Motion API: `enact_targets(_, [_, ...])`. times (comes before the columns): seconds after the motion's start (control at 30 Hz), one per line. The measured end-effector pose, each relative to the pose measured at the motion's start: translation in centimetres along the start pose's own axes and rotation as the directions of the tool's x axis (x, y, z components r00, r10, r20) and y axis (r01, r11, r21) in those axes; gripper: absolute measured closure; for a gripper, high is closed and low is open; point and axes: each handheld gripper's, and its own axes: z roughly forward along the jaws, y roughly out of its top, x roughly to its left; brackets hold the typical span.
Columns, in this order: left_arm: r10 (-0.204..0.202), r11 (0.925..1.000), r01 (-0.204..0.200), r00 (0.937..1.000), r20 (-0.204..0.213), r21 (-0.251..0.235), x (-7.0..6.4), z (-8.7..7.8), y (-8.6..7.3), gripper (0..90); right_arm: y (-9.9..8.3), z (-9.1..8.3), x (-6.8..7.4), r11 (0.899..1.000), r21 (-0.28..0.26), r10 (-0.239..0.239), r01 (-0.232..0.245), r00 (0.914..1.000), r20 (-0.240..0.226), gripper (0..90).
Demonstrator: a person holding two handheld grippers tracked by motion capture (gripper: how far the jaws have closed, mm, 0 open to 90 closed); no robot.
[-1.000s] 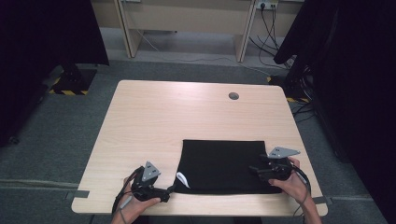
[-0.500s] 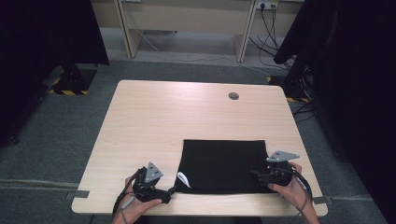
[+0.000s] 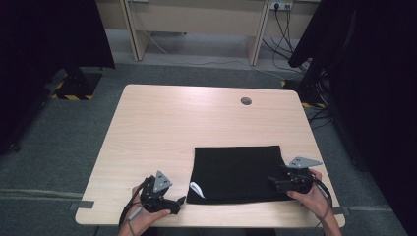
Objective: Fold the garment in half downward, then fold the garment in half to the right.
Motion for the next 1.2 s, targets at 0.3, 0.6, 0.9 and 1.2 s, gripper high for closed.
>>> enact_targets(0.3, [-0.004, 1.0, 0.004, 1.0, -0.006, -0.003, 0.0, 0.0, 0.0, 5.0, 0.9, -0.6, 1.5, 0.998, -0.063, 0.009, -0.009, 0.9999, -0.009, 24.0])
enact_targets(0.6, [0.016, 0.9993, -0.014, 0.9993, 0.033, -0.035, -1.3, 0.4, 0.6, 3.2, 1.1, -0.3, 2.3, 0.998, -0.061, -0.002, 0.0, 0.9997, -0.026, 23.8])
enact_targets(0.9, [0.038, 0.9986, -0.036, 0.9974, 0.061, -0.04, -2.5, 1.1, 1.2, 3.2, 1.2, -0.5, 2.4, 0.998, -0.067, -0.002, -0.001, 0.9994, -0.035, 23.8])
enact_targets(1.2, [0.066, 0.9975, -0.064, 0.9954, 0.069, -0.03, -3.4, 1.8, 1.8, 3.7, 1.2, -0.2, 2.4, 0.998, -0.057, -0.008, 0.006, 0.9992, -0.038, 23.9])
